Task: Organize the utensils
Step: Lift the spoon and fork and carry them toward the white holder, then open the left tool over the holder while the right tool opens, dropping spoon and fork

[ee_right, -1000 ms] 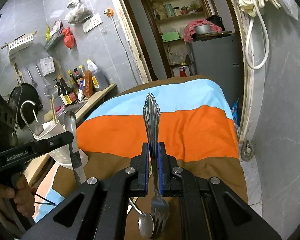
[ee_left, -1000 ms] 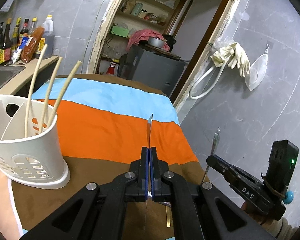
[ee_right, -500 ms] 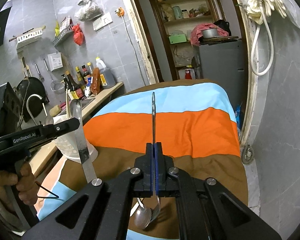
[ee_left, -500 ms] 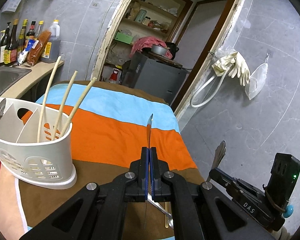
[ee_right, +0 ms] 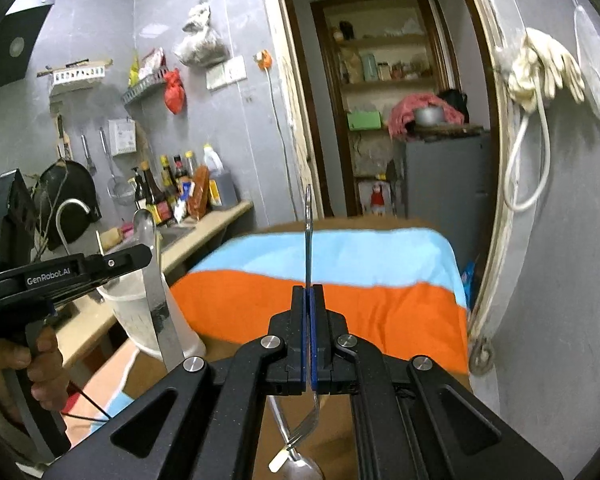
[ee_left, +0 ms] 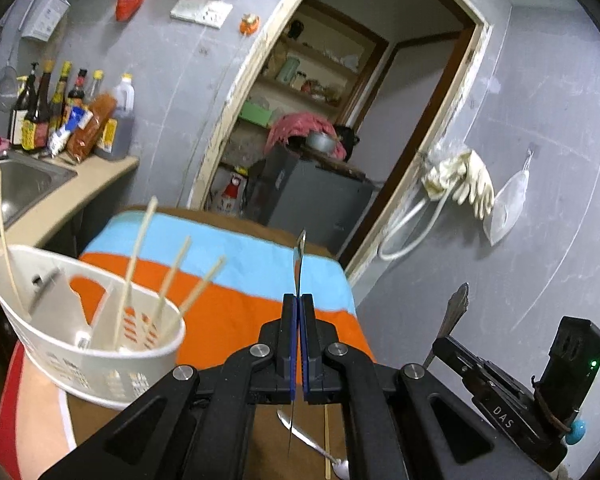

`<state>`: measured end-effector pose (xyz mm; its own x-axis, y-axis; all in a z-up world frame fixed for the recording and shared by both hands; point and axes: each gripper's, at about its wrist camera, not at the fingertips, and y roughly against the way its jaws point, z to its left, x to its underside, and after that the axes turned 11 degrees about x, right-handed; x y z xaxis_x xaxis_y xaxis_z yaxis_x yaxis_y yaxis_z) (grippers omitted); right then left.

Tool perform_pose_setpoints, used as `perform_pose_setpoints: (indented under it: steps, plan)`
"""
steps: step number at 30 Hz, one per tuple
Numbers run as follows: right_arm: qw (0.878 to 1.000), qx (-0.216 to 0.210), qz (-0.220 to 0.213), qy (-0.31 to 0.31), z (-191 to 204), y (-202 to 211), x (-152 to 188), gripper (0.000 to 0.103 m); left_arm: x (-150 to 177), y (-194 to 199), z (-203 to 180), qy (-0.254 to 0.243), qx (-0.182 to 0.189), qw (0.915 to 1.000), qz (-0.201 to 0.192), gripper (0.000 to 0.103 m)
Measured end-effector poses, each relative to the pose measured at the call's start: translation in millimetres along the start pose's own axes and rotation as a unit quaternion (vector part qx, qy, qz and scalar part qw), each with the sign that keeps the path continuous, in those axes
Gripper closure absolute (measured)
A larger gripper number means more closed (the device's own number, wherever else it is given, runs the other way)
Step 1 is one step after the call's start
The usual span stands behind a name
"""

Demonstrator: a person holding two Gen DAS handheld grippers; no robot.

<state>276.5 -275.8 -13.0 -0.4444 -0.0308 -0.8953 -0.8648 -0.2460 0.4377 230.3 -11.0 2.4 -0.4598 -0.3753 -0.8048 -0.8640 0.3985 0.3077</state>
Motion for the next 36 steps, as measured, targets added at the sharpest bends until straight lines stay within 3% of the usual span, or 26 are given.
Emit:
perform_pose_setpoints:
  steps: [10,21,30,36]
  plan:
    - [0.997,-0.038,-0.071,0.004,48,8,-52,0.101,-47,42,11,-0.019,-0.014,0.9979,-0.061,0.101]
    - [0.987,-0.108,-0.116,0.000,122,-5,-84,0.101,-87,96,56,-0.027,-0.070,0.9896,-0.123,0.101]
    - [0.986,-0.125,-0.113,0.007,172,-26,-80,0.101,-98,118,104,-0.022,-0.115,0.9830,-0.142,0.101]
    - [0.991,-0.106,-0.088,0.010,188,-52,-63,0.101,-89,104,135,-0.013,-0.132,0.9836,-0.122,0.101]
